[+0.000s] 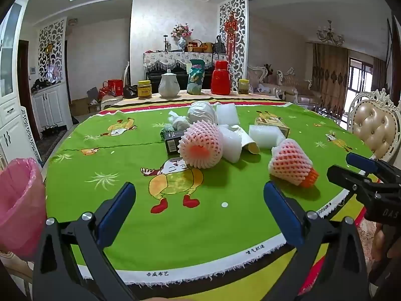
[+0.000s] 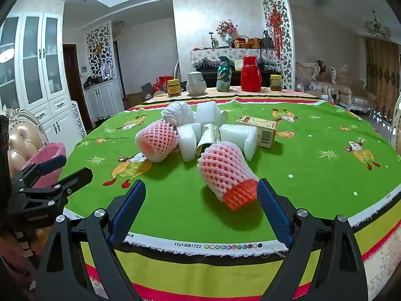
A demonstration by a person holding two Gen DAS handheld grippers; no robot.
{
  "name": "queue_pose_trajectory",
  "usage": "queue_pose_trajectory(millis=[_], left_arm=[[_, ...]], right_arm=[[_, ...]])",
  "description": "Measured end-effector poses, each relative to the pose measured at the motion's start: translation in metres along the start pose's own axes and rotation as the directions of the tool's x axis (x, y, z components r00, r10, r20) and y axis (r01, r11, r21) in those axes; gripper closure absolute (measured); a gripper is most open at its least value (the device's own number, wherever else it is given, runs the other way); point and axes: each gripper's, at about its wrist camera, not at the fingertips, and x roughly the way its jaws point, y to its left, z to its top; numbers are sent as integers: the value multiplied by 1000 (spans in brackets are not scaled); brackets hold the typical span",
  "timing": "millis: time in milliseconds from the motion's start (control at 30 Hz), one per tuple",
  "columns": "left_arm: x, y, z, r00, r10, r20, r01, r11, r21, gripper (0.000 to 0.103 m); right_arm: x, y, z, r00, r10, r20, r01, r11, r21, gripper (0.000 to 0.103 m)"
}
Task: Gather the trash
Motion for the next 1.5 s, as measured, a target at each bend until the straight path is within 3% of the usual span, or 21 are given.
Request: queue_pose_trajectory(millis=[433,1500], left_arm=[[-4,12,6,1000,-3,-5,3,1000,-3,4],[-9,-2,-3,999,20,33,-21,1000,20,4]], right_arm=[[-1,-1,3,1000,3,3,-3,1000,4,18],[-5,10,3,999,16,29,-16,1000,-16,18]])
